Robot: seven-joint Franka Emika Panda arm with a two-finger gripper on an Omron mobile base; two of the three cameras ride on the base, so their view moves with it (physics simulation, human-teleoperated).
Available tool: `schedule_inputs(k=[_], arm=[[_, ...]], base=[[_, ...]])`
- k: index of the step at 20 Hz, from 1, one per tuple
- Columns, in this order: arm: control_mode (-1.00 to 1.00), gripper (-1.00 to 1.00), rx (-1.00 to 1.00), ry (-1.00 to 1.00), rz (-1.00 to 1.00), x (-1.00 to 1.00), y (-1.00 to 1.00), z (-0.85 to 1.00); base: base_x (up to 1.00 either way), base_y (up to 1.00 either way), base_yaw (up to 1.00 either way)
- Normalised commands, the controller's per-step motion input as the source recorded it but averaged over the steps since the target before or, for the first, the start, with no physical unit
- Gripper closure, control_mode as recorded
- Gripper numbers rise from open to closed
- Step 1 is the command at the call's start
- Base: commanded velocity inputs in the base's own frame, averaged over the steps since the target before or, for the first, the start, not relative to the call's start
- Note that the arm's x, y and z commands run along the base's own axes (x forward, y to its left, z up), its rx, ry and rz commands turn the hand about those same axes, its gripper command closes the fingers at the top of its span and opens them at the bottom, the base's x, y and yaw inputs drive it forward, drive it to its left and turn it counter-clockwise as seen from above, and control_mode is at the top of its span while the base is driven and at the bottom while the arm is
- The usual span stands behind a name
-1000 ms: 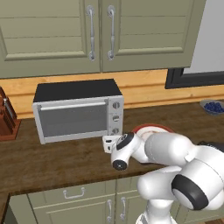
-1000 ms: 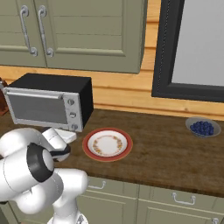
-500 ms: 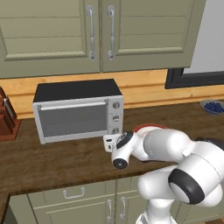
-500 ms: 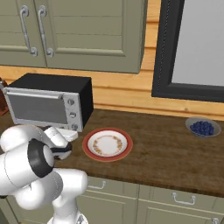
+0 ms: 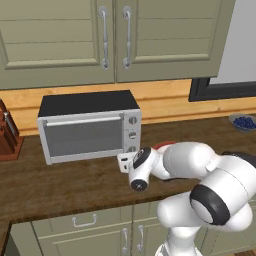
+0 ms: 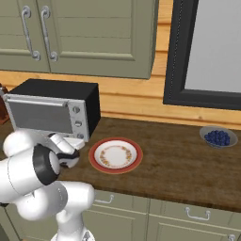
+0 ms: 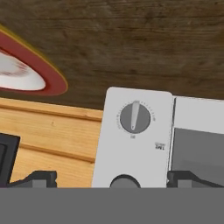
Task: Pick up the kebab skewer and baguette bread, and place them inside the toaster oven. Close the toaster oven door and start by setting the timer.
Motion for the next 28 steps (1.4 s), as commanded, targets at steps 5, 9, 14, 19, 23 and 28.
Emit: schedule_inputs(k=[5, 9, 14, 19, 23, 28], arm=[[-1.00, -1.00, 0.00, 0.00, 0.05, 0.08, -0.01, -0.10], [-1.00, -1.00, 0.00, 0.00, 0.04, 0.03, -0.05, -0.16], [-1.00, -1.00, 0.00, 0.00, 0.02, 0.07, -0.02, -0.07], [-1.00, -1.00, 0.00, 0.00, 0.00, 0.16, 0.00, 0.00], [-1.00, -1.00, 0.00, 0.00, 0.00, 0.07, 0.00, 0.00], [-1.00, -1.00, 0.00, 0.00, 0.00, 0.04, 0.00, 0.00]], base=[[0.00, 0.00, 0.00], [0.00, 0.00, 0.00], [0.00, 0.00, 0.00], [0.00, 0.00, 0.00], [0.00, 0.00, 0.00], [0.00, 0.00, 0.00]])
